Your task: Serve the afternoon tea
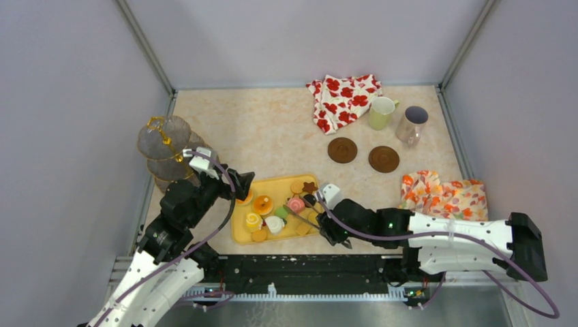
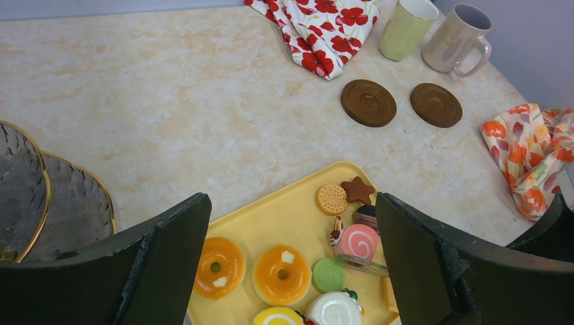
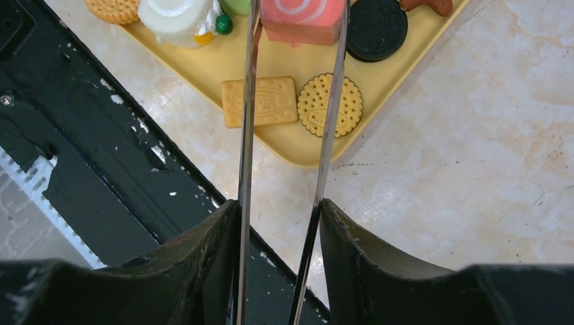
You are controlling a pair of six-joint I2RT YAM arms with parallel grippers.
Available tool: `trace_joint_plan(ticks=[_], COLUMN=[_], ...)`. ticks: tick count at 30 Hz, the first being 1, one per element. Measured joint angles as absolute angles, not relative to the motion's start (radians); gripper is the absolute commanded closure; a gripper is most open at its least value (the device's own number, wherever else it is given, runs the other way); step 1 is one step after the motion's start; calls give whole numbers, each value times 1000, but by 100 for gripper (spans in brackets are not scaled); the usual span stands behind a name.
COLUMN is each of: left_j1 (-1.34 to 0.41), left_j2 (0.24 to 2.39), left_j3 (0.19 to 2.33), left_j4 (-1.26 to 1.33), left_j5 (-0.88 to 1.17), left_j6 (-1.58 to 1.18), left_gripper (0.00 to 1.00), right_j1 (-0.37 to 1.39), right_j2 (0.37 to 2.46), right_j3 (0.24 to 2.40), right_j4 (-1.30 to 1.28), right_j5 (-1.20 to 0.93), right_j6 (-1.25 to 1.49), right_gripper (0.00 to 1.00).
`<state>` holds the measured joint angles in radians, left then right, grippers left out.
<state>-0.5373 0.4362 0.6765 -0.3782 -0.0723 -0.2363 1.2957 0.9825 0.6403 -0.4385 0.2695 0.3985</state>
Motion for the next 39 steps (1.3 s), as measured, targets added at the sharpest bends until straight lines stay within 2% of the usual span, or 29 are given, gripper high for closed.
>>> trace_joint_plan(ticks=[17, 22, 30, 39], left_j1=[-537, -537, -537, -537], left_j2=[437, 444, 452, 435], left_j3=[682, 792, 1108, 1235], left_j4=[-383, -445, -491, -575], left_j5=[-81, -108, -163, -175], left_j6=[-237, -231, -184, -135], left_gripper=[2, 2, 1, 1], right_j1=[1300, 1300, 1300, 1299], right_j2=[876, 885, 1051, 1306], right_j3=[653, 703, 870, 1142], right_j4=[-501, -495, -392, -190], right_j5=[356, 398, 445, 446], right_j6=[467, 486, 458, 326], right_gripper=[60, 61, 61, 62])
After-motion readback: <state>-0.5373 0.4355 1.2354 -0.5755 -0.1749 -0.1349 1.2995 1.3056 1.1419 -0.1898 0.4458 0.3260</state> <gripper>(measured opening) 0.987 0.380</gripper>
